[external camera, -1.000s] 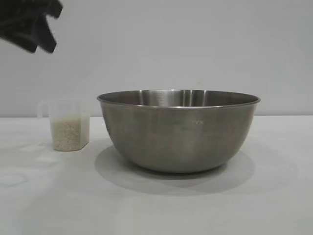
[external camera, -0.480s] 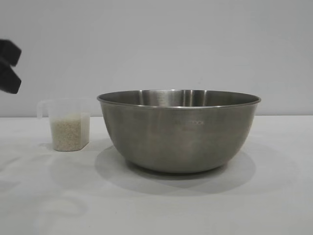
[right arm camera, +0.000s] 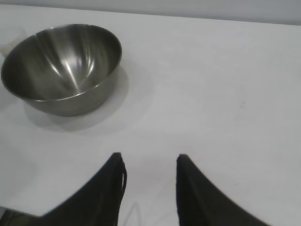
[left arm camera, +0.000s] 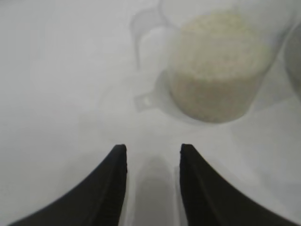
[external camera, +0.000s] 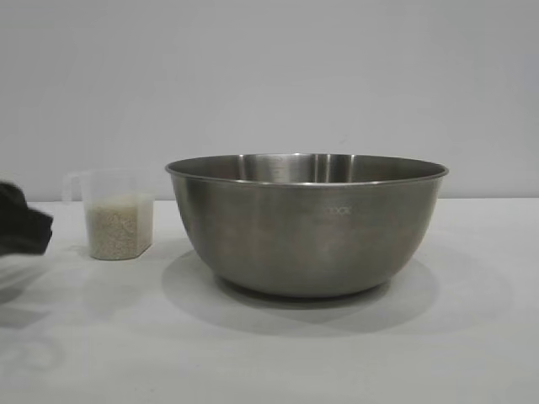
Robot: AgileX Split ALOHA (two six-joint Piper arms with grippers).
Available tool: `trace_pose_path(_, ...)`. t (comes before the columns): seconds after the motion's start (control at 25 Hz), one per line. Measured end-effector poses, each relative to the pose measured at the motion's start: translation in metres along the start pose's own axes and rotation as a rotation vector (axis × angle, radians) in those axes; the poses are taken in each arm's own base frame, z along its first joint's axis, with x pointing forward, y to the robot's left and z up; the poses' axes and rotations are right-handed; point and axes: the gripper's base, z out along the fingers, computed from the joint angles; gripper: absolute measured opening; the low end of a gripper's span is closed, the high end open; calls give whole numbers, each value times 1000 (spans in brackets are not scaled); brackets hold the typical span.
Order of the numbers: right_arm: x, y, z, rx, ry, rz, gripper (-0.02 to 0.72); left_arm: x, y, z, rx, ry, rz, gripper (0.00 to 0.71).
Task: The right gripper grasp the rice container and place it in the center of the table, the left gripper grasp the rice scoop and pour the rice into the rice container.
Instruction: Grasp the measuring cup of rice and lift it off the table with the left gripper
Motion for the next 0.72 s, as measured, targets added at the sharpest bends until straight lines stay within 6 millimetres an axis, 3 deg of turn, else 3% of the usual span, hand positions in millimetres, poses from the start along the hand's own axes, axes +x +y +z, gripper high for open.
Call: trace_pose_path(0.72,0,0,0,0,0,-1,228,-15,2,40,-72,-88,-48,235)
